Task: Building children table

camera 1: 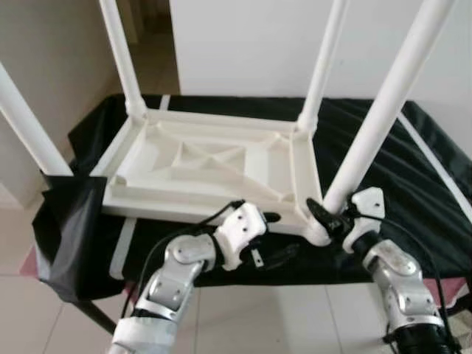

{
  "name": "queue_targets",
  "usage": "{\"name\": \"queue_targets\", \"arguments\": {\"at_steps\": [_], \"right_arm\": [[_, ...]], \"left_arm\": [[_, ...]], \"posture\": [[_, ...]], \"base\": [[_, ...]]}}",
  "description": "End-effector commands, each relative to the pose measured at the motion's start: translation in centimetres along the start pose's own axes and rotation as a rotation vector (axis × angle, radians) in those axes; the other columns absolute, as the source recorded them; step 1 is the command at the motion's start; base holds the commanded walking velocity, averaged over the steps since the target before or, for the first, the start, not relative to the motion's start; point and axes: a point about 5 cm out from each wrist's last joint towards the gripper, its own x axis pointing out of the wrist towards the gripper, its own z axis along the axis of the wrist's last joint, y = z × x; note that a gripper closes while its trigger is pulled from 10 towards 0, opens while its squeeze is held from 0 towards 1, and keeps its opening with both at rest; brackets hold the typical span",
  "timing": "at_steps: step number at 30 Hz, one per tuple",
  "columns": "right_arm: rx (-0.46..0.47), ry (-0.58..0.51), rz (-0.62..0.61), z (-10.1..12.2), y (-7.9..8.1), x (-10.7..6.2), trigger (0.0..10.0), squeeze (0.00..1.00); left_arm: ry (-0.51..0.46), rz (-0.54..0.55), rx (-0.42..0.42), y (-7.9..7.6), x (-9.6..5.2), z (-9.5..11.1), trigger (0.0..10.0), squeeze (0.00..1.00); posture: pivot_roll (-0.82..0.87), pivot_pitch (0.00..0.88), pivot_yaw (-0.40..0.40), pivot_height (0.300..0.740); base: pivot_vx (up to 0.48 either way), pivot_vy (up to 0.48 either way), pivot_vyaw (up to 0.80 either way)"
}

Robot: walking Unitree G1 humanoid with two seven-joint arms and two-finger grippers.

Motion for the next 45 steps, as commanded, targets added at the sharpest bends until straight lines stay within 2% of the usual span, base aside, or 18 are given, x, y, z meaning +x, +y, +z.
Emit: {"name": "queue_targets", "arguments": {"at_steps": [1,4,6,9,11,12,16,20,29,30,32,33,39,45], "right_arm": [[0.029,0.077,-0.086,-1.5,0.7,-0.6,10.0,0.00],[0.041,0.086,-0.125,-1.6,1.1,-0.7,10.0,0.00],[0.049,0.104,-0.200,-1.9,1.8,-0.9,10.0,0.00],[0.053,0.112,-0.225,-2.0,2.1,-1.0,10.0,0.00],[0.103,0.114,-0.315,-2.3,2.6,-0.9,10.0,0.00],[0.103,0.114,-0.315,-2.3,2.6,-0.9,10.0,0.00],[0.143,0.120,-0.470,-2.3,2.9,-0.5,10.0,0.00],[0.154,0.119,-0.549,-2.2,3.0,-0.4,10.0,0.00],[0.128,0.115,-0.549,-1.9,3.9,-0.5,10.0,0.00],[0.126,0.112,-0.551,-1.8,3.8,-0.5,10.0,0.25],[0.121,0.109,-0.558,-1.8,3.8,-0.5,10.0,0.25],[0.117,0.101,-0.554,-1.7,3.7,-0.5,10.0,1.00],[0.111,0.065,-0.527,-1.2,3.4,-0.6,10.0,1.00],[0.088,0.038,-0.441,-0.8,2.3,-1.1,10.0,1.00]], "left_arm": [[-0.004,0.049,-0.005,0.1,0.1,0.1,10.0,0.00],[-0.004,0.050,-0.006,0.1,0.1,0.1,10.0,0.00],[-0.005,0.051,-0.007,0.1,0.1,0.1,10.0,0.00],[-0.006,0.051,-0.007,0.1,0.1,0.1,10.0,0.00],[-0.007,0.061,-0.007,0.2,0.1,0.2,10.0,0.00],[-0.007,0.061,-0.007,0.2,0.1,0.2,10.0,0.00],[-0.010,0.067,-0.012,0.3,0.1,0.2,10.0,0.00],[-0.010,0.068,-0.013,0.3,0.1,0.2,10.0,0.00],[-0.006,0.072,-0.007,0.7,0.0,0.2,10.0,0.00],[-0.005,0.073,-0.006,0.8,-0.1,0.2,10.0,0.00],[-0.005,0.074,-0.005,0.8,-0.1,0.2,10.0,0.00],[-0.004,0.075,-0.005,0.8,-0.1,0.2,10.0,0.00],[-0.004,0.078,-0.006,0.8,-0.2,0.2,10.0,0.00],[-0.003,0.082,-0.009,0.8,-0.2,0.2,10.0,0.00]], "posture": [[-0.03,0.000,-0.027,0.740],[-0.03,0.000,-0.030,0.740],[-0.03,0.000,-0.033,0.740],[-0.03,0.000,-0.035,0.740],[-0.03,0.000,-0.041,0.740],[-0.03,0.000,-0.041,0.740],[-0.03,0.000,-0.042,0.740],[-0.03,0.000,-0.040,0.740],[-0.03,0.000,-0.033,0.740],[-0.04,0.000,-0.033,0.740],[-0.04,0.000,-0.034,0.740],[-0.04,0.000,-0.033,0.740],[-0.03,0.000,-0.034,0.740],[-0.03,0.000,-0.035,0.740]], "base": [[0.000,0.000,0.00],[0.000,0.000,0.00],[0.000,0.000,0.00],[0.000,0.000,0.00],[0.000,0.000,0.00],[0.000,0.000,0.00],[0.000,0.000,0.00],[0.000,0.000,0.00],[0.000,0.000,0.00],[0.000,0.000,0.00],[0.000,0.000,0.00],[0.000,0.000,0.00],[0.000,0.000,0.00],[0.000,0.000,0.00]]}}
